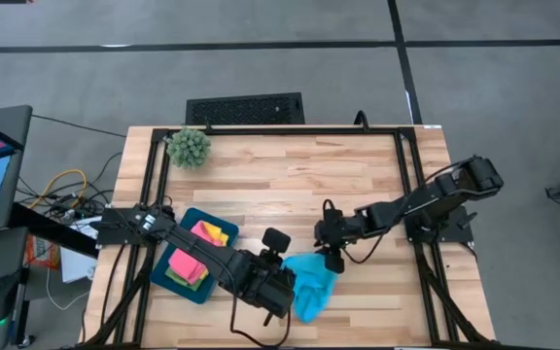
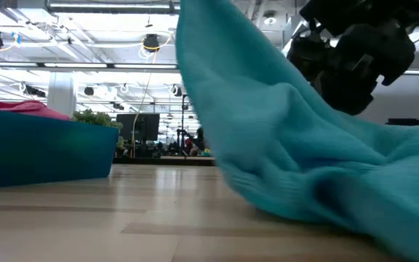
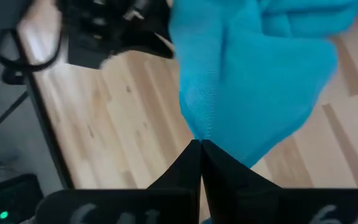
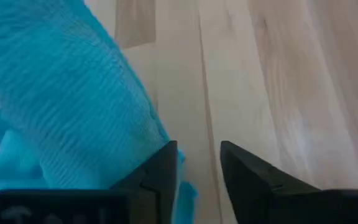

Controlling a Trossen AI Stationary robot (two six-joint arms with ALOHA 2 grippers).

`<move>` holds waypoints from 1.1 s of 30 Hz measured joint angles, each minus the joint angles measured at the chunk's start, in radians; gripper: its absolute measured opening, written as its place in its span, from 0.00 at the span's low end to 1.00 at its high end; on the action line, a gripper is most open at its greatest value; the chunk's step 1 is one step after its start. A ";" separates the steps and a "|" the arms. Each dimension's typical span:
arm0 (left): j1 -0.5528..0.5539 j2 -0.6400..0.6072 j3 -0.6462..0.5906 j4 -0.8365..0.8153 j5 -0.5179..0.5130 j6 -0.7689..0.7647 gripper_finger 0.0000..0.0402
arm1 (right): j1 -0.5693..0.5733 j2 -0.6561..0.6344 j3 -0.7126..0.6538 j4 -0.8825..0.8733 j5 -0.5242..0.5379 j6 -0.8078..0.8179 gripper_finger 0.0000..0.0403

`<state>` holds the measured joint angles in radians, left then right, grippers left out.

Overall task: Fold microfiber towels
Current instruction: Fold the blue microfiber towel

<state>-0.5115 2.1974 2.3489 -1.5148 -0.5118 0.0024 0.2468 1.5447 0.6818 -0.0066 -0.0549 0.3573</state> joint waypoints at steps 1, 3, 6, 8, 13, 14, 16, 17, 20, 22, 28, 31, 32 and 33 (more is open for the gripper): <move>0.002 -0.004 0.000 0.000 -0.009 0.000 0.00 | 0.004 0.008 0.011 -0.005 0.000 -0.002 0.34; 0.007 -0.009 0.000 -0.006 -0.019 0.003 0.00 | 0.009 0.019 0.045 -0.021 -0.001 -0.016 0.26; 0.013 -0.009 0.000 -0.016 -0.038 0.027 0.00 | 0.003 0.022 0.094 -0.066 -0.002 -0.040 0.09; 0.019 -0.009 0.000 -0.041 -0.075 0.050 0.00 | -0.014 0.007 0.134 -0.102 0.004 -0.065 0.03; 0.059 -0.021 0.000 -0.057 -0.126 0.086 0.00 | -0.078 -0.085 0.239 -0.270 0.079 -0.087 0.02; 0.068 -0.031 0.000 -0.056 -0.135 0.097 0.00 | -0.091 -0.111 0.256 -0.306 0.090 -0.099 0.02; 0.081 -0.054 0.001 -0.058 -0.173 0.108 0.00 | -0.111 -0.169 0.294 -0.351 0.116 -0.119 0.02; 0.087 -0.064 0.001 -0.057 -0.195 0.110 0.00 | -0.119 -0.204 0.306 -0.377 0.121 -0.126 0.03; 0.099 -0.093 0.001 -0.057 -0.233 0.127 0.00 | -0.134 -0.297 0.323 -0.372 0.109 -0.138 0.05; 0.102 -0.111 0.001 -0.053 -0.238 0.160 0.00 | -0.131 -0.350 0.322 -0.346 0.088 -0.156 0.07; 0.102 -0.131 0.000 0.056 -0.213 0.264 0.00 | -0.071 -0.429 0.322 -0.267 0.079 -0.197 0.16; 0.102 -0.134 0.002 0.097 -0.147 0.338 0.00 | -0.028 -0.423 0.322 -0.194 0.082 -0.228 0.20; 0.102 -0.134 0.001 0.096 -0.129 0.360 0.00 | -0.016 -0.414 0.322 -0.165 0.083 -0.235 0.22; 0.102 -0.133 0.001 0.094 -0.121 0.376 0.00 | -0.004 -0.404 0.322 -0.147 0.083 -0.237 0.25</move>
<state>-0.4097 2.0644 2.3497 -1.4207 -0.6324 0.3788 0.2430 1.1407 1.0042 -0.1531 0.0280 0.1204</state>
